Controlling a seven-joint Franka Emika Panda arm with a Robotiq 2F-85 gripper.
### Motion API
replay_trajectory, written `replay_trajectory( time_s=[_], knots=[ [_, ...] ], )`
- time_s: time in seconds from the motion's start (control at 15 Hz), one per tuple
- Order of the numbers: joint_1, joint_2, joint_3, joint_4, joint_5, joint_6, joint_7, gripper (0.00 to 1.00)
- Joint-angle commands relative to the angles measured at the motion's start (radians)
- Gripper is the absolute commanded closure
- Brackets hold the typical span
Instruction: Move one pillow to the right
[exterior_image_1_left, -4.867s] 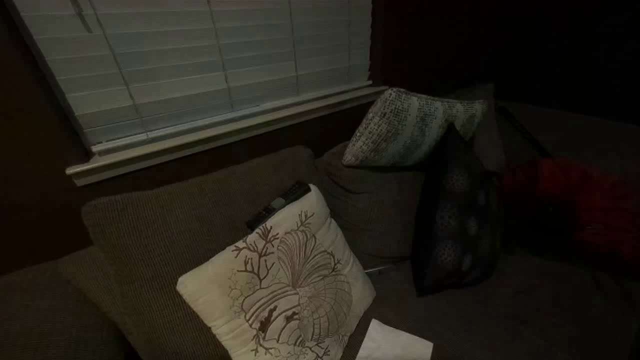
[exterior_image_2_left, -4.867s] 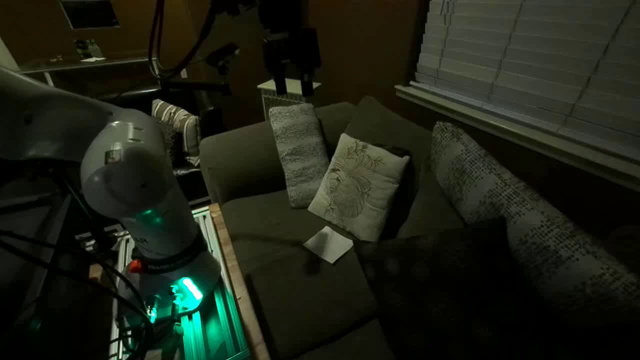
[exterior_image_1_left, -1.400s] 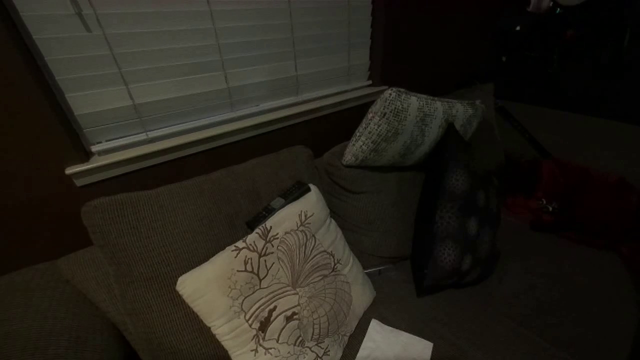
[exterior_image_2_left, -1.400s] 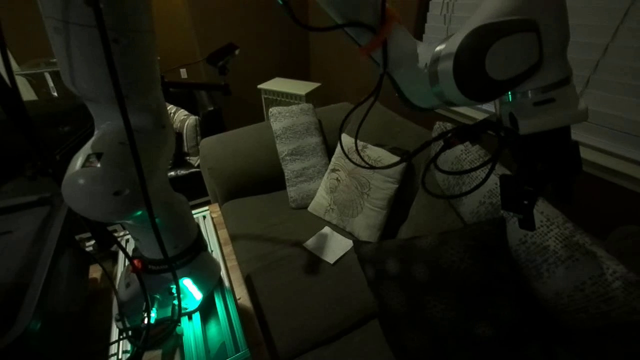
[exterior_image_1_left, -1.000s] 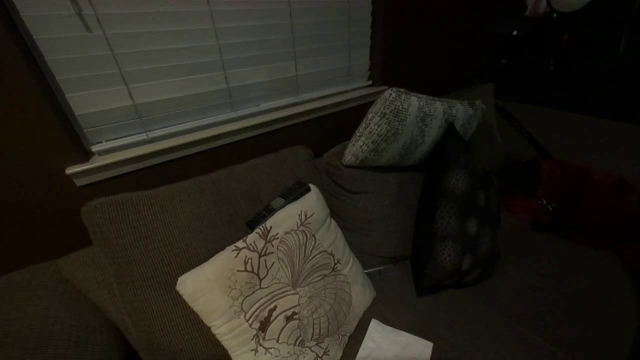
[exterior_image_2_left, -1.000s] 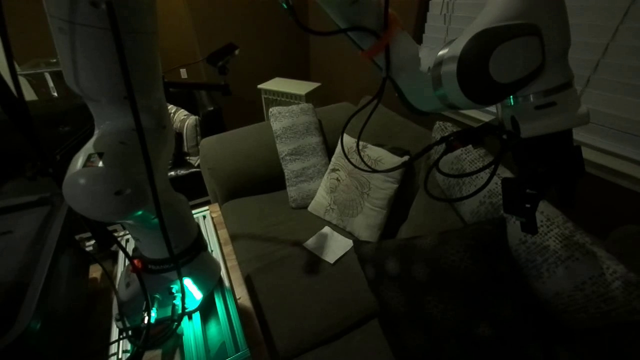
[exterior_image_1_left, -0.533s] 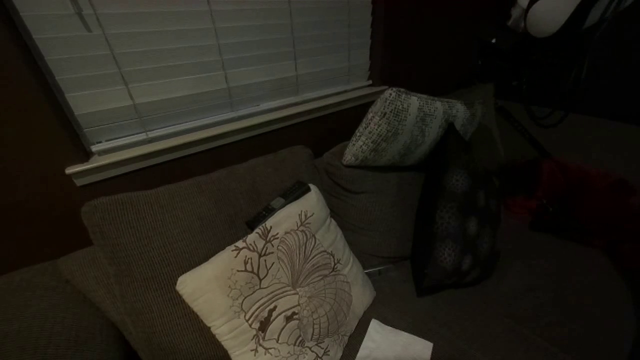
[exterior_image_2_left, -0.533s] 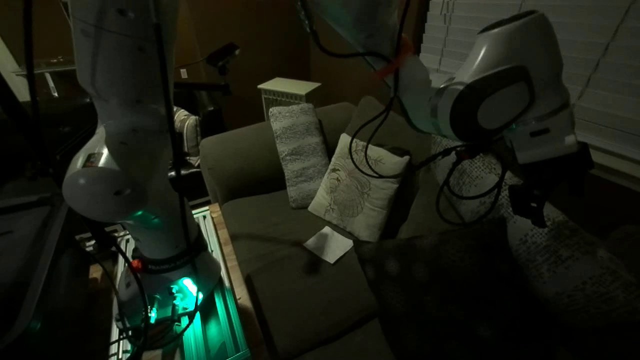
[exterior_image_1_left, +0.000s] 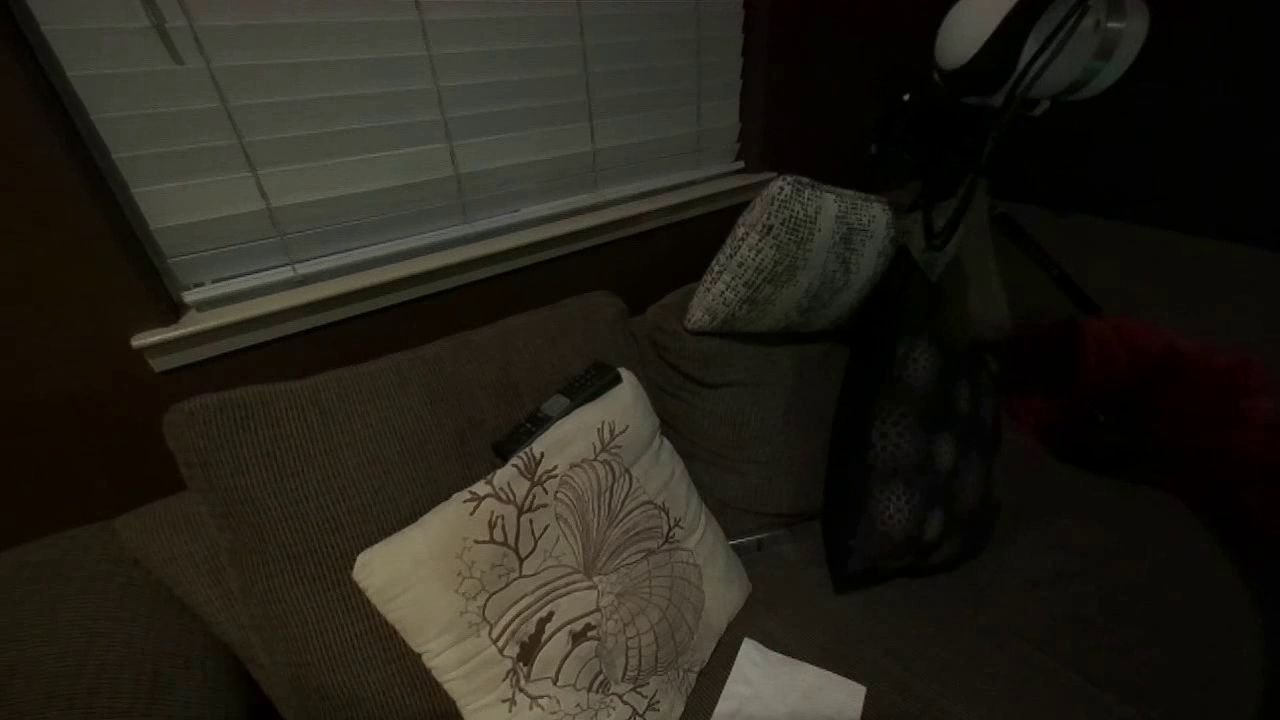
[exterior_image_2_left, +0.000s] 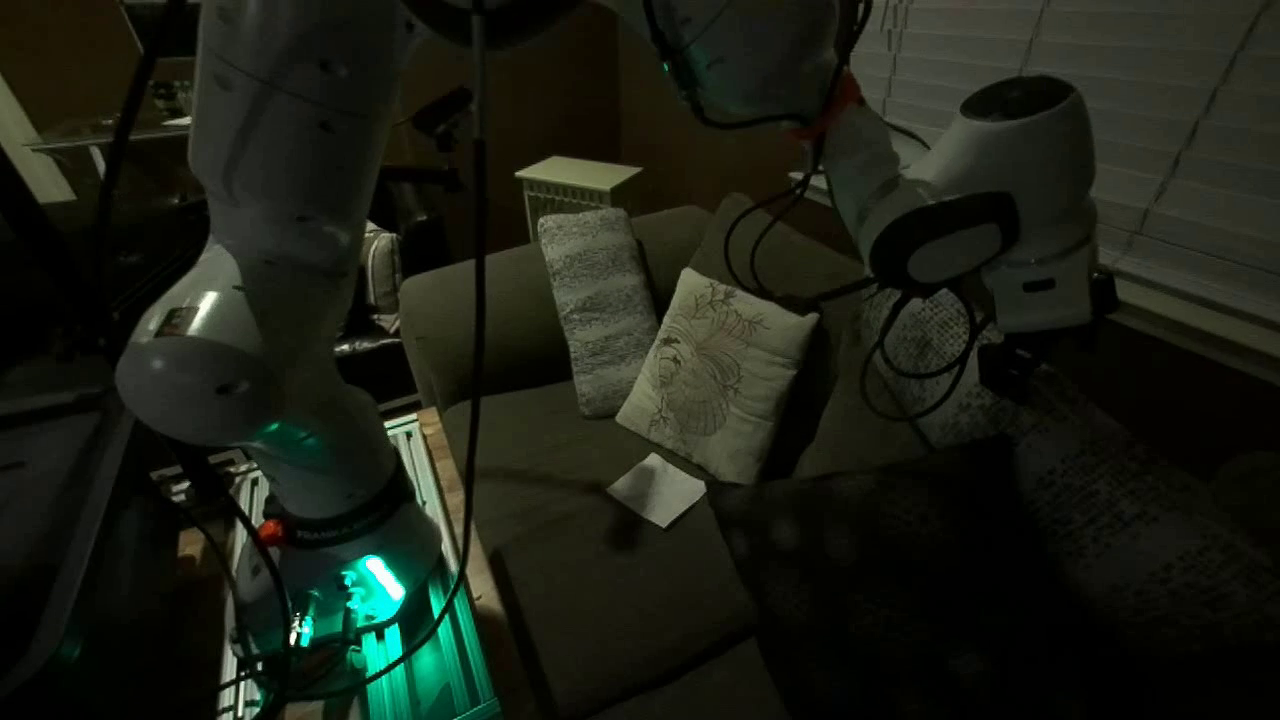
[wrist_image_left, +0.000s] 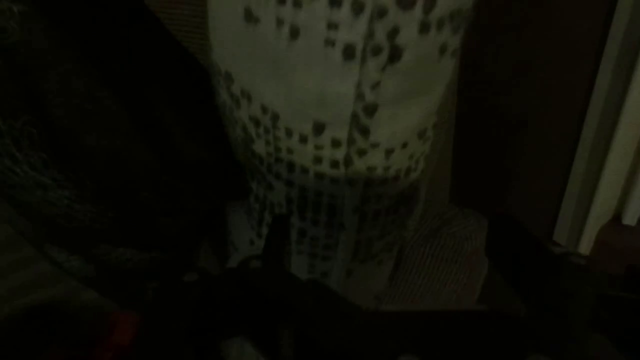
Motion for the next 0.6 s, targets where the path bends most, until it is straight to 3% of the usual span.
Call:
replay_trajectory(
  time_s=[0.0, 0.2, 0.53],
  knots=[
    [-0.041, 0.062, 0.043, 0.112, 0.141, -0.149, -0.106, 0.0],
    [-0.038, 0.084, 0.018, 0.152, 0.187, -0.275, -0.134, 0.0],
    [-0.026, 0.18, -0.025, 0.22, 0.182, -0.208, -0.152, 0.0]
  ],
)
